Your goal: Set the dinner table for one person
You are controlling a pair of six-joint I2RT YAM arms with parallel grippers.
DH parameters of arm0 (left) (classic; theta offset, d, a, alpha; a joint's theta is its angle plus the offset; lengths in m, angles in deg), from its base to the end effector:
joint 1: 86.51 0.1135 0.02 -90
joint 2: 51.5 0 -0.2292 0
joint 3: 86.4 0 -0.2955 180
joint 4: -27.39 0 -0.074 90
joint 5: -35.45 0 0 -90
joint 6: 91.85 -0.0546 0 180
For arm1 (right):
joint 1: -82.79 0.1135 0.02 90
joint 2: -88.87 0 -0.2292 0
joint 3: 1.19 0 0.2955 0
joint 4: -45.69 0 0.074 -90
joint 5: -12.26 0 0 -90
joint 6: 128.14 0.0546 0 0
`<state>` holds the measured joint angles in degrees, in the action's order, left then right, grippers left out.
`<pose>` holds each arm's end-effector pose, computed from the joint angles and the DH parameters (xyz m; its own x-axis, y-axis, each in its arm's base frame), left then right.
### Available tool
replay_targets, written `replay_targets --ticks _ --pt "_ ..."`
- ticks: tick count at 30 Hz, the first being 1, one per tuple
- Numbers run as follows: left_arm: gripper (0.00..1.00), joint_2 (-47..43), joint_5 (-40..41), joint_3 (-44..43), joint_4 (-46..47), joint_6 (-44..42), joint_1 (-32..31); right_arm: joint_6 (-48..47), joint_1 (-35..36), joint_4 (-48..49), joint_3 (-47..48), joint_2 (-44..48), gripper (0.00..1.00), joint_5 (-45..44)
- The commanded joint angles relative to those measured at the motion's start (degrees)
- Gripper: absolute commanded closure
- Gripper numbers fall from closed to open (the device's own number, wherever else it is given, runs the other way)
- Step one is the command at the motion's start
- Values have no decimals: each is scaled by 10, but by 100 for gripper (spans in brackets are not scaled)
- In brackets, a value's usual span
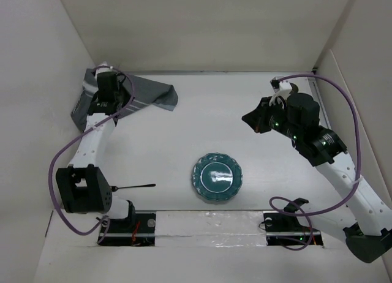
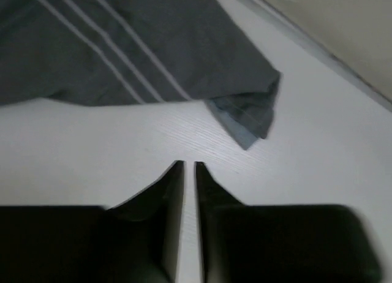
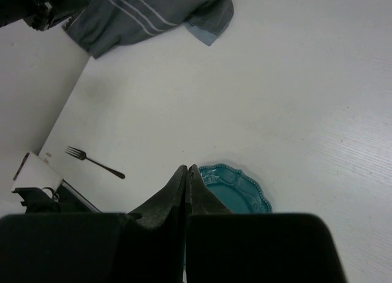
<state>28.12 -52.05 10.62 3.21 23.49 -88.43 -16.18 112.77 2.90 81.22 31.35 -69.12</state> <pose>0.3937 -0.0108 0.3106 -0.3179 -0.4172 -0.8514 -0.1586 0.9087 -0.3860 0.2443 0.1504 0.3919 -0.4779 0.1512 -0.8653 -0.4732 0.7856 0.3986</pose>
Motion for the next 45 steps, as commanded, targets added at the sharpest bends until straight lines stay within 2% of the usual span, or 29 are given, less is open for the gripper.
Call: replay_targets --ticks 1,2,4,5,8,9,12,15,18,23,24,28,30,32,35,39,42,45 --pt "92 33 44 -13 -18 42 78 -16 -4 -9 -10 19 100 4" --pt "75 42 44 -8 -16 48 91 -16 -10 -9 -13 22 100 6" --pt "61 73 37 -7 -15 55 125 -16 -10 -7 -23 32 100 9" --pt "50 85 40 -11 -14 56 131 -15 -10 -7 -32 35 100 11" --pt "40 132 59 -21 -19 59 141 -14 -15 -5 -46 39 100 21" --pt "37 144 63 -26 -17 61 141 -14 -21 -6 -48 39 96 22" --pt "34 199 75 -38 -16 68 147 -16 -21 -6 -50 32 79 34" --pt "34 257 69 -71 -19 84 147 -19 -21 -6 -50 24 68 48" --pt "34 305 64 -99 -17 102 147 -19 -21 -7 -51 17 64 57" --pt "33 372 51 -149 -5 109 147 -20 -21 -10 -54 7 64 70" --pt "33 380 50 -158 -7 108 140 -20 -21 -8 -54 5 64 73" --pt "46 430 47 -200 -14 101 125 -16 -21 -3 -48 -17 64 78" --pt "70 440 37 -218 -10 96 111 -16 -16 1 -37 -27 64 76" --pt "100 444 6 -222 0 95 104 -16 -16 3 -27 -39 65 75" --pt "100 427 -21 -217 22 100 77 -17 -11 6 -18 -51 64 69" --pt "100 397 -67 -236 40 99 -8 -18 -11 19 -7 -68 65 66" --pt "100 379 -95 -245 50 103 -49 -24 -11 18 4 -85 65 63" --pt "100 395 -128 -270 26 98 -86 -24 -11 24 10 -92 62 63"
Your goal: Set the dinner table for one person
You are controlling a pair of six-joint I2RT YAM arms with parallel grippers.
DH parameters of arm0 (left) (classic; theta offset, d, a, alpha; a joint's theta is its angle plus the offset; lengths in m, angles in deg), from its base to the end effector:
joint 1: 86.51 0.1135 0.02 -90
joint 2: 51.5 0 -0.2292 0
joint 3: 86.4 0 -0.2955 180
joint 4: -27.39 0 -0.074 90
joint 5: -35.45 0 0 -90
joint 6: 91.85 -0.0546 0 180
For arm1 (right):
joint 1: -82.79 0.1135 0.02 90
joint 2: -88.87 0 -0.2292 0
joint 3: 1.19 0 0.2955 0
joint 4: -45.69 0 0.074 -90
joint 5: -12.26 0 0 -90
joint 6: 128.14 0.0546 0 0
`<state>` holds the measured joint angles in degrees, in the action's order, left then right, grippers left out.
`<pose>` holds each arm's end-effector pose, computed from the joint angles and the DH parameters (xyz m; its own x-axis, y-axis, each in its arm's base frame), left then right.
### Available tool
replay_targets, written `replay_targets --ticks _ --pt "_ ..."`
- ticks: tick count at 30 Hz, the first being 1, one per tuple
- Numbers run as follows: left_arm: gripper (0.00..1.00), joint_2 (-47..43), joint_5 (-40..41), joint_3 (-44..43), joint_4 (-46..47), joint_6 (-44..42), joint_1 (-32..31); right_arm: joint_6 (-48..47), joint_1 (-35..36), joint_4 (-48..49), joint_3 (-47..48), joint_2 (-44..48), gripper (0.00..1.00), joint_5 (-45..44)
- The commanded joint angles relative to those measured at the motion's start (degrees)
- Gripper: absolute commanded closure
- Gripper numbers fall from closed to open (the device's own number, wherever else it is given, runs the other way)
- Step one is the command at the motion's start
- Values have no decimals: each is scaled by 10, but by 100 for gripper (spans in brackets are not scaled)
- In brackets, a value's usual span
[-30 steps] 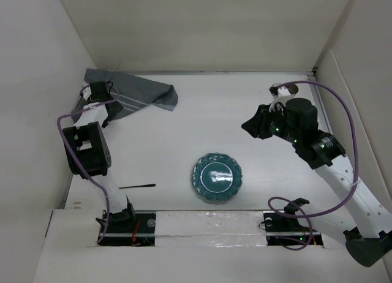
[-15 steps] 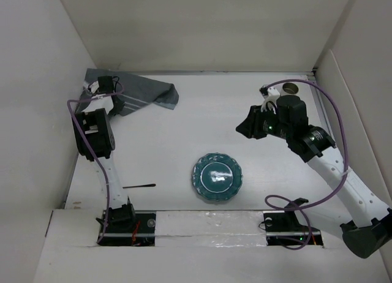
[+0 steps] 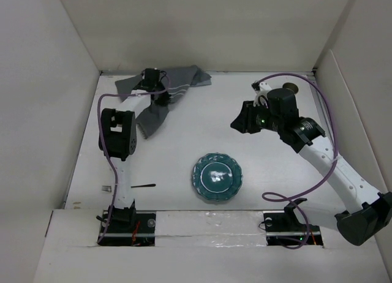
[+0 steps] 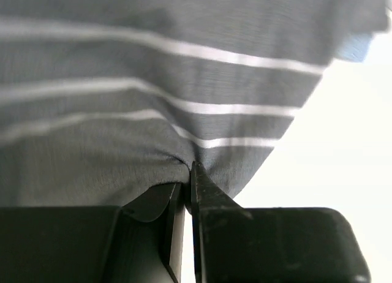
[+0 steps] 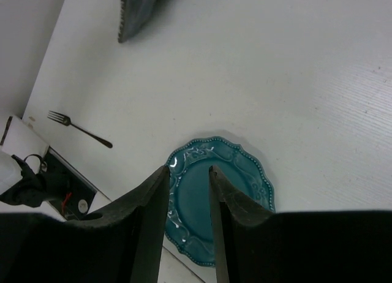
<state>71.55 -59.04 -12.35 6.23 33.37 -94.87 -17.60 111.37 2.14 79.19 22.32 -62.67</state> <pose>0.5220 -0.0810 0.1392 -0.6192 -0.4901 -0.6135 -0.1852 0.8504 -0.4924 0.2793 0.1683 0.3316 -0.6393 0.0375 -0.7680 -0.4655 0.7761 0.4254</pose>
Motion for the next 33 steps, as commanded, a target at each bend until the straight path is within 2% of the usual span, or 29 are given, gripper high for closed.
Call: replay_targets --ticks 1,3,4,6,7,8,10,12,13,14,15,16,17,18,22,25,27,28,30,33 --pt "97 -34 -65 -48 -13 -11 -36 -9 3 33 31 0 60 -1" --pt "83 -21 -63 -70 -47 -30 -49 -8 3 35 29 -2 52 -1" --pt "72 -19 -55 -80 -62 -51 -54 -6 3 36 25 -1 49 0" --pt "64 -36 -45 -77 -93 -62 -54 -3 3 35 21 -1 42 4" --pt "55 -50 -26 -68 -96 -69 -54 -2 3 36 18 0 41 5" --pt "50 -67 -15 -40 -94 -74 -54 -1 3 37 12 0 39 5" --pt "46 -133 28 -4 -87 -74 -54 5 3 39 5 1 40 6" --pt "47 -218 62 68 -70 -54 -54 11 3 43 -4 3 61 8" --pt "51 -247 82 143 -58 -42 -54 12 3 48 -6 2 74 13" --pt "56 -279 84 187 -21 -13 -54 13 9 51 -12 4 96 15" --pt "64 -335 88 222 -8 4 -54 16 9 51 -13 4 100 16" --pt "87 -358 95 261 2 23 -54 14 9 51 -13 2 100 19" --pt "98 -379 99 325 10 40 -54 14 14 52 -13 3 100 24" --pt "100 -413 108 351 10 73 -54 12 14 52 -16 3 100 26" --pt "99 -466 131 450 -10 154 -54 9 20 50 -23 9 100 25" --pt "71 -482 129 502 -18 216 -54 10 26 49 -35 19 100 27" --pt "63 -487 129 532 -4 239 -54 13 32 50 -41 24 100 27" --pt "54 -486 132 538 0 259 -54 14 32 49 -45 30 100 28" --pt "48 -475 136 546 10 275 -54 15 32 44 -52 34 100 27" --pt "46 -449 159 540 8 310 -49 19 38 41 -65 50 100 24"
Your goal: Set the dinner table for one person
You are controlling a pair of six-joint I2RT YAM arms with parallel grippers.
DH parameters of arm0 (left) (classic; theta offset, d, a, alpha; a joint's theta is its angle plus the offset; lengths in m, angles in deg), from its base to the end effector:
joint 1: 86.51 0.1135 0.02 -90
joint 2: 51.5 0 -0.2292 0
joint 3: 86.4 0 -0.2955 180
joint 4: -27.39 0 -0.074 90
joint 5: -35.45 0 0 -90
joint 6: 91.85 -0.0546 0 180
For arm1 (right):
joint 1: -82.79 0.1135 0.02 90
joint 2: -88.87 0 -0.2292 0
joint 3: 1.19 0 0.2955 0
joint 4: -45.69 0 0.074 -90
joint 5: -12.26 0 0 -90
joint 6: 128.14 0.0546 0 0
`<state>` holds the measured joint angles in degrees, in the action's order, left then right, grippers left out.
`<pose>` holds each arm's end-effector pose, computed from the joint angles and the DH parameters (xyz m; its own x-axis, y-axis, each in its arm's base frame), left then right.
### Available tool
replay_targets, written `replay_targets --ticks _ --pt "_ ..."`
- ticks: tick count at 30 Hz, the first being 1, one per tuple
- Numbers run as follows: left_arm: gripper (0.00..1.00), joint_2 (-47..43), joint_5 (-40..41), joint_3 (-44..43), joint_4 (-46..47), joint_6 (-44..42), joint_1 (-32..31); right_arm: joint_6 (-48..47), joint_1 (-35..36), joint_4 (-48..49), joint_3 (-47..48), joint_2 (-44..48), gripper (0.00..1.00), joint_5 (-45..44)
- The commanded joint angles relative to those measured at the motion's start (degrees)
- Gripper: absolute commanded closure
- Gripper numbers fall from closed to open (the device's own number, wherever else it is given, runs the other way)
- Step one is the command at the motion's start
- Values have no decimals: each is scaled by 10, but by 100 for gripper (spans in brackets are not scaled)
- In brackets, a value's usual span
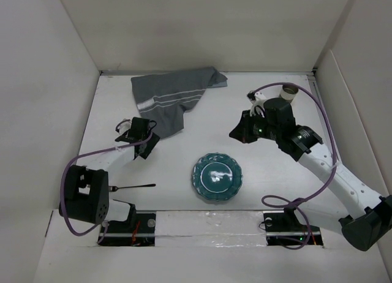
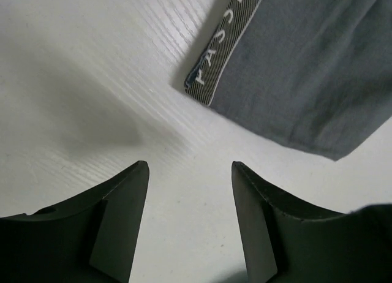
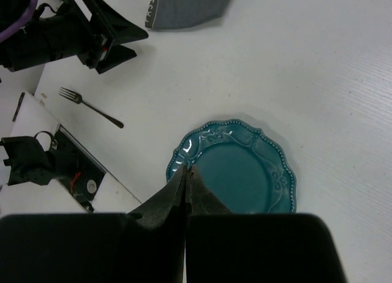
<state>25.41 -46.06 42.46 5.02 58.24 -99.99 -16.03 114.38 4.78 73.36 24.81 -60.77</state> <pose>0.3127 -0.0667 0.1129 -0.4779 -0.7670 -0.4281 -0.5606 0.6415 -0.5236 0.2635 0.1808 0.3095 -0.6689 0.0113 -0.7433 -0.5005 0.7325 0.4615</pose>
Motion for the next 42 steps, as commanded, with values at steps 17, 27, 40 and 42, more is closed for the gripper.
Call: replay_targets --ticks 17,27,40,42 --pt "61 151 83 -89 4 159 2 14 18 3 -33 67 99 -22" --pt "100 120 169 -166 -32 31 8 21 6 18 -45 53 49 -48" --pt "100 -139 142 -191 8 -159 -4 99 -13 173 -28 -127 27 -3" --pt "100 -158 117 -198 3 -170 -4 112 -13 193 -9 -169 26 -1"
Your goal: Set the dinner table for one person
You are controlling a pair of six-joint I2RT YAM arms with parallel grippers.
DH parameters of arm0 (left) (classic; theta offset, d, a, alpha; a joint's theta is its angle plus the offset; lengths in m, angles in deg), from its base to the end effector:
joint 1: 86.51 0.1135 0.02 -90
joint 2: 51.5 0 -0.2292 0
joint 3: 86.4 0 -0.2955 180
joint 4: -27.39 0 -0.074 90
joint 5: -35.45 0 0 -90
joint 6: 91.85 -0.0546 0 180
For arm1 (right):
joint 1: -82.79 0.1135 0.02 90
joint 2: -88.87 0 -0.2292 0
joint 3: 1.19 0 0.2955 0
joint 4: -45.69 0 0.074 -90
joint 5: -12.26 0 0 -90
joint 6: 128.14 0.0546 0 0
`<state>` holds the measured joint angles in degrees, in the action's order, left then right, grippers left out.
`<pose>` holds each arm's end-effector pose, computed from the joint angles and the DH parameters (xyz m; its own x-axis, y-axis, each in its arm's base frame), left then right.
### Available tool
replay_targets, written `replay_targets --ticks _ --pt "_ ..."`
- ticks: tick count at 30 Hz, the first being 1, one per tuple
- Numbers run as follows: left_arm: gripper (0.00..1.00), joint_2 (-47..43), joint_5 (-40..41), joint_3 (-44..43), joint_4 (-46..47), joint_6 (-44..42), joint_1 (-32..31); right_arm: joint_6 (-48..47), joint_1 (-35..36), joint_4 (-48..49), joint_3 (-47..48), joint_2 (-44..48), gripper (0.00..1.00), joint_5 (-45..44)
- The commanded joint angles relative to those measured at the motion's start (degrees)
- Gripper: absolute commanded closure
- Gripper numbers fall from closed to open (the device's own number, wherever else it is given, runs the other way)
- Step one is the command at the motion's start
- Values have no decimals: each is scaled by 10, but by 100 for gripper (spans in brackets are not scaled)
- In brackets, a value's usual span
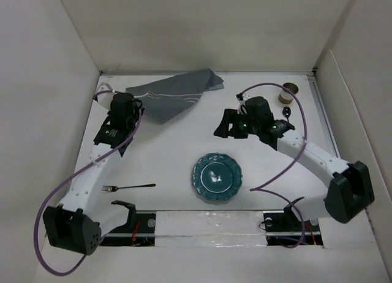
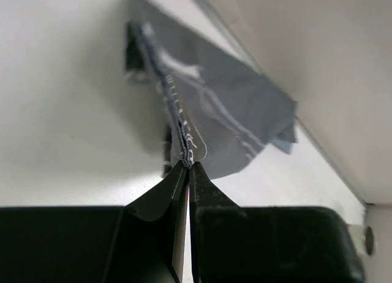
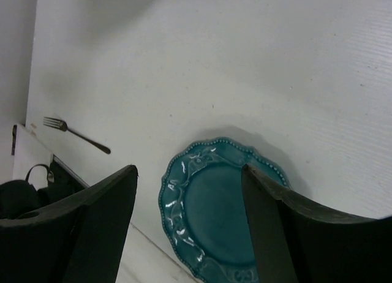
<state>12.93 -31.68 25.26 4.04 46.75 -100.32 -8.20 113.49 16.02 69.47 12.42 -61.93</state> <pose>0.3285 -0.0589 0.2990 -0.1118 -0.6842 -0.7206 -0.3323 0.7092 -0.6218 0.3048 0.1983 0.2331 -0.7727 0.0997 -0.6269 -0.3421 0.7666 0.5435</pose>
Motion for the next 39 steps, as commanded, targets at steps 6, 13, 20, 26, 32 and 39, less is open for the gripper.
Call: replay_targets --ticks 6,13,20,26,32,39 --pt "100 -61 -139 -84 13 -129 -1 75 -4 114 128 -214 21 4" --pt "100 -75 -201 -145 17 -187 -1 128 24 158 230 -337 17 -28" --pt "100 -108 -198 -142 4 -217 -1 200 36 200 313 -435 16 -35" --pt "100 -124 -174 -130 0 -240 -36 243 47 204 397 -516 22 -34" --pt "100 -127 -144 -129 -12 -253 -41 290 41 310 403 -527 44 -14" --pt "100 -120 -135 -133 -22 -250 -41 305 23 386 374 -514 17 46"
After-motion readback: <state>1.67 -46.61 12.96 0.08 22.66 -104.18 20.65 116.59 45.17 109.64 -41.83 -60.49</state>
